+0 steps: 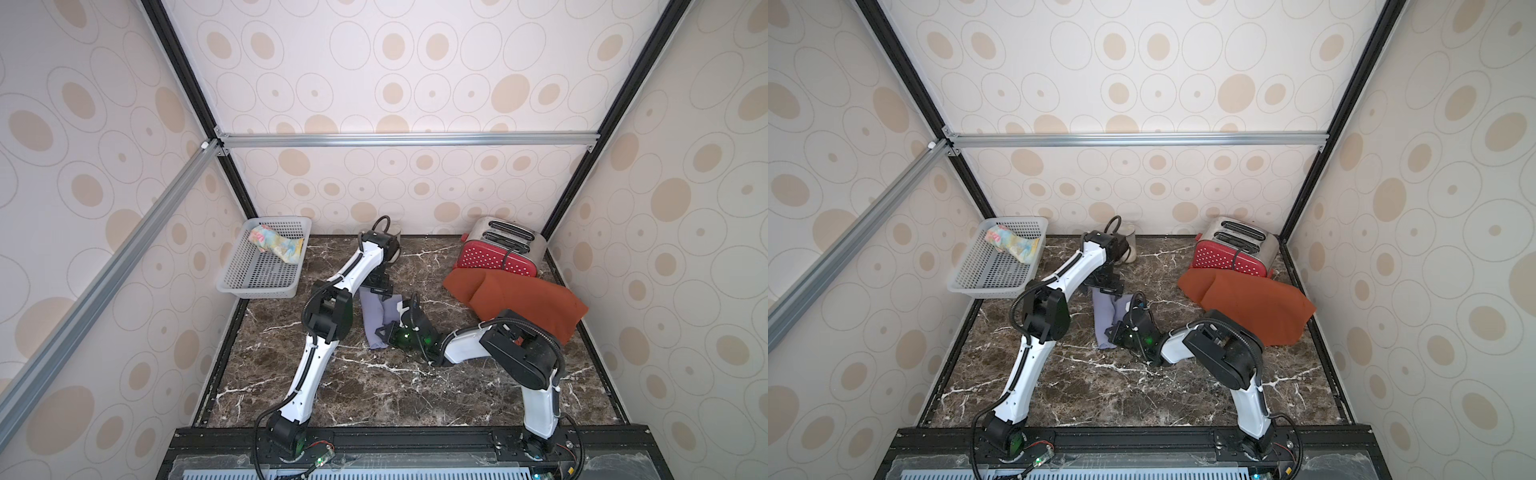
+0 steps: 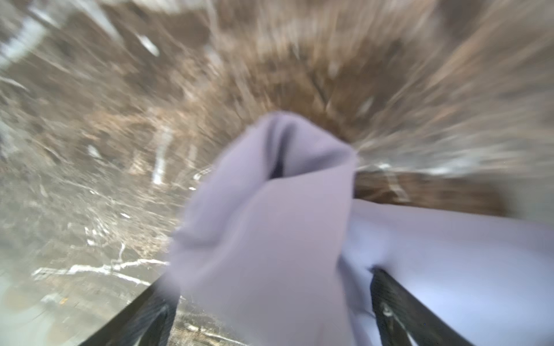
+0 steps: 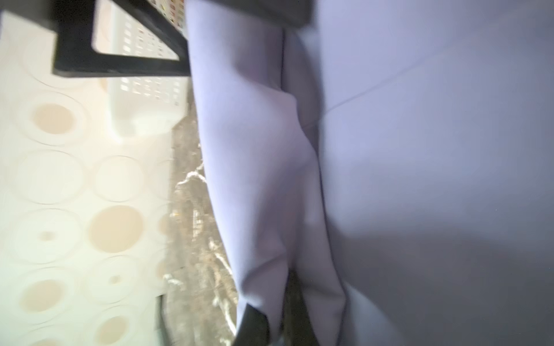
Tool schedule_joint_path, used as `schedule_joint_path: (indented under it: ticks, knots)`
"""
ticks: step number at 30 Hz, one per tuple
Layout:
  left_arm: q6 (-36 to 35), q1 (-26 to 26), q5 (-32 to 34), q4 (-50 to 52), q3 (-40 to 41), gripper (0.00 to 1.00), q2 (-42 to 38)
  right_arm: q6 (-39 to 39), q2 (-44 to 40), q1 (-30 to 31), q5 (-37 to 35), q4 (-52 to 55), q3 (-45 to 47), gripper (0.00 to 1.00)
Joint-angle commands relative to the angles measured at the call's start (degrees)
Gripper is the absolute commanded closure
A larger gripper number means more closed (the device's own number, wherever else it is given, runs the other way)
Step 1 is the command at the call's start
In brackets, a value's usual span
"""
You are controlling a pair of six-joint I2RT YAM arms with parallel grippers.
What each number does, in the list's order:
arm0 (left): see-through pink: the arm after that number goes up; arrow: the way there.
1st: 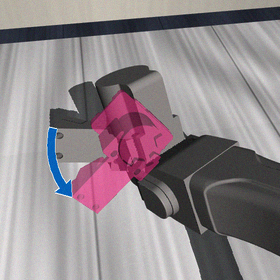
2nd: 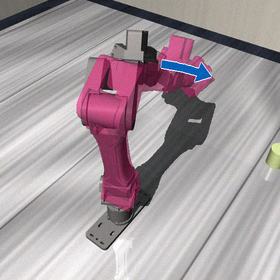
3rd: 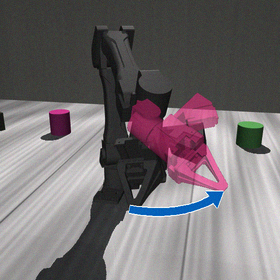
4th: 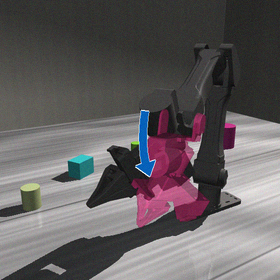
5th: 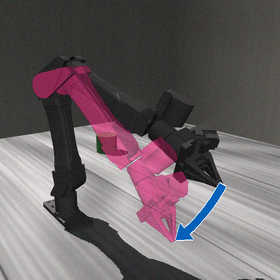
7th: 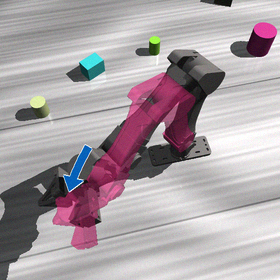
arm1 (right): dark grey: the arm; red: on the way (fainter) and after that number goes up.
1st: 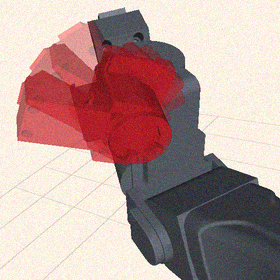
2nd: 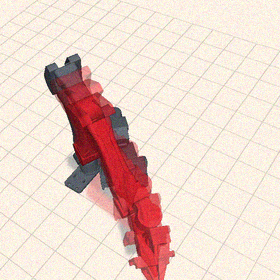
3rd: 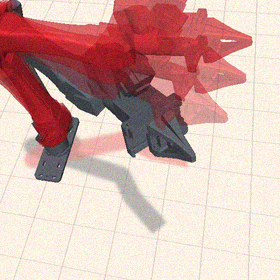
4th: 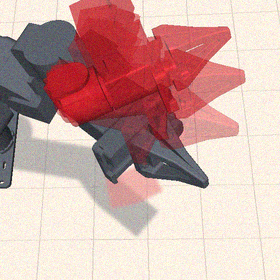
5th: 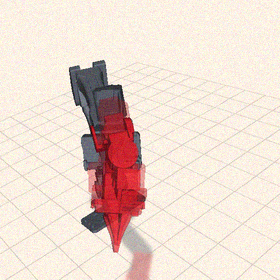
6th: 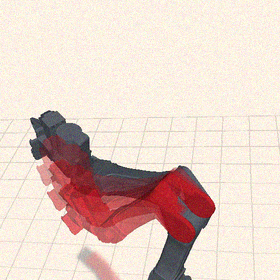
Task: Roll up the skirts
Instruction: Roll the skirt at the center of the board.
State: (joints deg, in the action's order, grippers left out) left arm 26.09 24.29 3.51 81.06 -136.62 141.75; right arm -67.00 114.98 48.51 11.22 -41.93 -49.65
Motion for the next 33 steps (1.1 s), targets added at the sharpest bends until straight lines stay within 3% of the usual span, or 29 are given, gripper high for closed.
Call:
schedule_joint_path:
  ticks: [1,6,12,16,25,33]
  knots:
    - [0.4,-2.9,-9.2,-9.7,4.7,0.01,-11.2,-9.4,4.7,-2.6,11.9,-10.4,3.2,1.0]
    - [0.5,-5.2,-18.2,-31.5,27.9,0.01,-25.5,-15.0,7.3,-6.1,19.4,-18.9,5.0,1.0]
    - [3.9,-5.9,-22.1,-47.7,48.5,0.01,-33.5,-18.5,10.5,-9.2,27.1,-24.5,4.4,1.0]
    - [6.5,-7.2,-24.1,-54.0,56.1,0.01,-34.3,-18.9,11.0,-10.9,30.6,-24.7,4.2,1.0]
    - [18.2,-11.6,-27.1,-78.2,77.1,0.01,-40.2,-21.7,14.5,-13.0,38.2,-26.6,2.2,1.0]
    - [25.1,-11.6,-33.7,-93.5,81.6,0.05,-33.6,-23.4,17.0,-13.6,40.3,-28.3,1.8,1.0]
